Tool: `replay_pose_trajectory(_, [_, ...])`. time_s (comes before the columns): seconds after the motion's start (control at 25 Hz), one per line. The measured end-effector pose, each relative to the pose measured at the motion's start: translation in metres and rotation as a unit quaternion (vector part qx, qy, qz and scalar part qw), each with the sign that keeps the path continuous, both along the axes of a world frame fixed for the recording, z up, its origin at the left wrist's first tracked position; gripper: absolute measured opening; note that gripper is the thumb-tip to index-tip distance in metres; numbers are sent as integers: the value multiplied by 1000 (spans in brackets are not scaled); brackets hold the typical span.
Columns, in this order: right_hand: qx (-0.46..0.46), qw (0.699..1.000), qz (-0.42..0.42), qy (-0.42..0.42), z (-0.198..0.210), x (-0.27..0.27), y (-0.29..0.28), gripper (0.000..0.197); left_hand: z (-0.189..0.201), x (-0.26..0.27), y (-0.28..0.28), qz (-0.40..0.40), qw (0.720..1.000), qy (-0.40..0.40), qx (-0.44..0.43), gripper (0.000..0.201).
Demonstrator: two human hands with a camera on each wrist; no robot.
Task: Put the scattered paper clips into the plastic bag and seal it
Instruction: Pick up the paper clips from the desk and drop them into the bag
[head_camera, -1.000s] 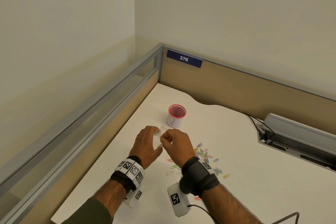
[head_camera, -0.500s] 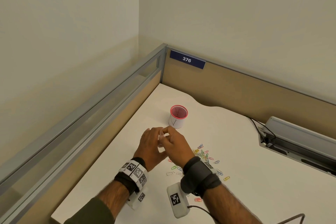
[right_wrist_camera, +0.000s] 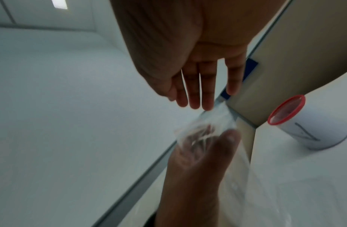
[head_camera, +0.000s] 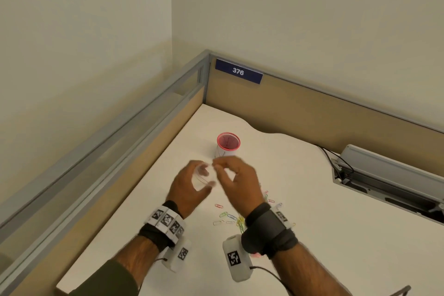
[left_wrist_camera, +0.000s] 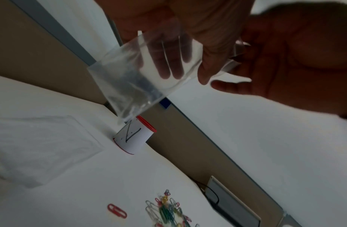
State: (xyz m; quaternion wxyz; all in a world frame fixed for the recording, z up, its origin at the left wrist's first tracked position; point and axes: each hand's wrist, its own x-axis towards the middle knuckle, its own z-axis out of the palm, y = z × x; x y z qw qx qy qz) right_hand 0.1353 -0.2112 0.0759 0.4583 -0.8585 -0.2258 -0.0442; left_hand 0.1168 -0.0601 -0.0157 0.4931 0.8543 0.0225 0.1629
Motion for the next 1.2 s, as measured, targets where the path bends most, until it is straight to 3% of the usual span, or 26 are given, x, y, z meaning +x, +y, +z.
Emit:
replay_pose_trajectory(0.08, [9,997,-72,-38,-6,14,-36,14,1,-3,6,15,999,-5,-28,51])
replay_pose_trajectory(0.16, [-75,984,-158,15,-36,33,-94,18,4,-8,9,14,999,-4,-33,54])
replay_pose_trajectory(0.24, [-212,937,-240,140,-84,45,-158,26,5,-14,11,4,999,-3,-38,57])
replay_pose_trajectory(0.32, [-332,862,-275,268,-127,39,-204,38,4,-20,12,2,999,0,-39,59])
replay_pose_trajectory(0.4, [-396,810,-288,322,-154,27,-216,43,5,-26,13,2,999,-3,-42,61])
replay_pose_trajectory(0.44, [-406,806,-290,318,-160,21,-210,40,5,-27,12,5,999,-3,-41,61])
replay_pose_trajectory(0.6, [-372,860,-219,273,-168,18,-161,28,7,-30,7,12,999,-3,-38,62])
replay_pose_trajectory(0.72, [-297,905,-165,256,-161,22,-157,24,8,-30,5,12,999,-4,-38,63])
replay_pose_trajectory(0.8, [-283,902,-200,256,-155,16,-179,34,7,-31,7,13,999,-5,-36,64])
replay_pose_trajectory(0.92, [-345,840,-278,314,-158,-5,-217,43,5,-33,14,21,999,-11,-35,66])
replay_pose_trajectory(1.0, [-341,820,-306,343,-162,-15,-216,39,2,-33,17,27,999,-8,-38,66])
replay_pose_trajectory(1.2, [-180,888,-281,316,-168,-5,-157,15,1,-29,10,18,999,6,-37,67])
